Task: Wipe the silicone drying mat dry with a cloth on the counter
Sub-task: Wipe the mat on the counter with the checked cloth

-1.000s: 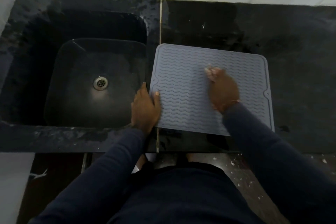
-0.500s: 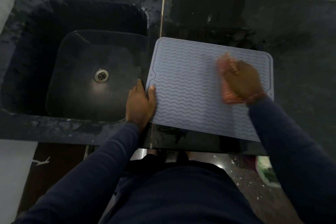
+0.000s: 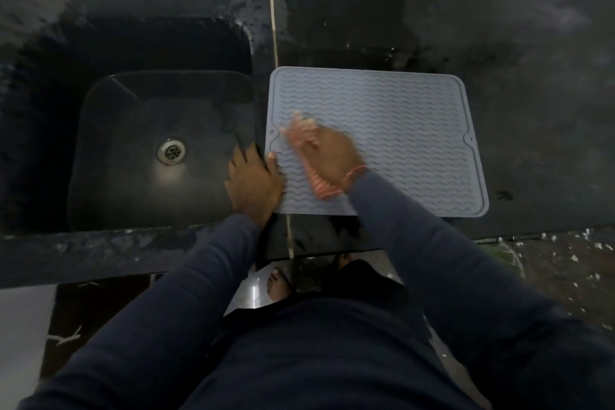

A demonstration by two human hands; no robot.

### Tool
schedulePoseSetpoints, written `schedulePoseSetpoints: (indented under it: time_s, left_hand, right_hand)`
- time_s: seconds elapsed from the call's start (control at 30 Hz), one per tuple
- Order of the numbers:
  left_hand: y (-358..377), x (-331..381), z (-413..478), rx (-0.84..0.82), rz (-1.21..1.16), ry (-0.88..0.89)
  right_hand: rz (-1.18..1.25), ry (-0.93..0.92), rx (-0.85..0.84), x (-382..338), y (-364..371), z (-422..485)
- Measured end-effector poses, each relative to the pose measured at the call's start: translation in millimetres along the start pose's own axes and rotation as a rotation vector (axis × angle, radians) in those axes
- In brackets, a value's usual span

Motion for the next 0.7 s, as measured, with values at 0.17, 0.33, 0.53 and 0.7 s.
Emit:
schedulePoseSetpoints:
  time_s: [0.17, 0.33, 0.53, 0.7]
  left_hand:
    - [-1, -10, 2, -0.066, 0.066, 0.069]
    - [4, -9, 4, -0.063, -0.008, 0.068]
    - [3, -15, 7, -0.066, -0.046, 0.082]
    - [-1, -14, 5, -0.071, -0.118, 0.081]
  right_hand:
    - [-0.177, 0.449, 0.267, 107, -88, -44]
    - [-0.119, 0.386, 0.112, 48, -18, -52]
    - [0.045, 0.165, 0.003, -19, 28, -32]
    - [0.006, 0.304, 0.210, 68, -50, -32]
Point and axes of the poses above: each hand's wrist, its own z-axis towards the middle knuckle, its own y-axis out of the palm, x = y × z, the point moved 2 cm from there along z, towards the middle knuckle, and after that the axes turned 1 degree about x, right-handed, at the moved point
